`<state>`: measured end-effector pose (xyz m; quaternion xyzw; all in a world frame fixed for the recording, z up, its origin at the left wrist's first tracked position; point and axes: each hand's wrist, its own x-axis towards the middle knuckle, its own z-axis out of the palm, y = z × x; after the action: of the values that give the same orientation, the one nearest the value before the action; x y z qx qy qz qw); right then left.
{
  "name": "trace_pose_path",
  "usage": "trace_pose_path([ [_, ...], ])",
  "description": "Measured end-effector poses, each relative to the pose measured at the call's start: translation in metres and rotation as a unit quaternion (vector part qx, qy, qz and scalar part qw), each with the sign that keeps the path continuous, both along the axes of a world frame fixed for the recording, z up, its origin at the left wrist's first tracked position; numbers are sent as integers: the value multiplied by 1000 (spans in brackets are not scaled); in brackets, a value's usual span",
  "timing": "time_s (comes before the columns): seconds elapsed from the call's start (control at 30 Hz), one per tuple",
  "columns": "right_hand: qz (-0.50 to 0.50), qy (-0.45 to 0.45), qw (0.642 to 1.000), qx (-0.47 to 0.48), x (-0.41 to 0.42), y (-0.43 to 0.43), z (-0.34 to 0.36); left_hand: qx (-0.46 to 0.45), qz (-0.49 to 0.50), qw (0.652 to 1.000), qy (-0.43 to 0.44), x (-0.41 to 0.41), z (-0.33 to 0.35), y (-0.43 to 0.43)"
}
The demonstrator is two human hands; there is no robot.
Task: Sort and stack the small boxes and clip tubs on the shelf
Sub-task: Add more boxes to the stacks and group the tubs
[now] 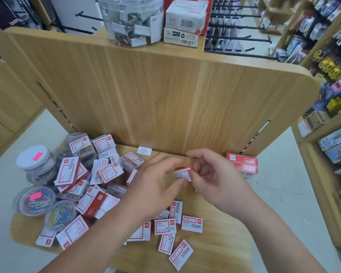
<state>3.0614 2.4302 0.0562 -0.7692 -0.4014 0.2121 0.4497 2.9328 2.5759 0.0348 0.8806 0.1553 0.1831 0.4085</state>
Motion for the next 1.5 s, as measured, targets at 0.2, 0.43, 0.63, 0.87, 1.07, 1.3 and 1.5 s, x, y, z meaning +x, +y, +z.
trace_pose_path([
  [0.2,-55,31,998,12,10,6,6,22,-28,998,46,20,-11,13],
  [0.43,-132,105,986,2,23,-6,2,-74,68,986,133,73,-40,26],
  [0.63,-139,82,987,-12,23,-15,-5,140,56,971,186,86,-55,26],
  [0.87,-149,97,984,2,13,-25,-14,171,93,958,211,96,-54,26],
  [1.07,-135,34,987,-86,0,-34,-28,183,48,955,228,77,-36,26],
  [1.3,-28,-60,969,-238,-31,-46,-59,231,-175,918,271,0,-32,10],
  [1.5,-90,-138,970,-179,-19,-51,-60,246,-145,935,210,7,-44,10],
])
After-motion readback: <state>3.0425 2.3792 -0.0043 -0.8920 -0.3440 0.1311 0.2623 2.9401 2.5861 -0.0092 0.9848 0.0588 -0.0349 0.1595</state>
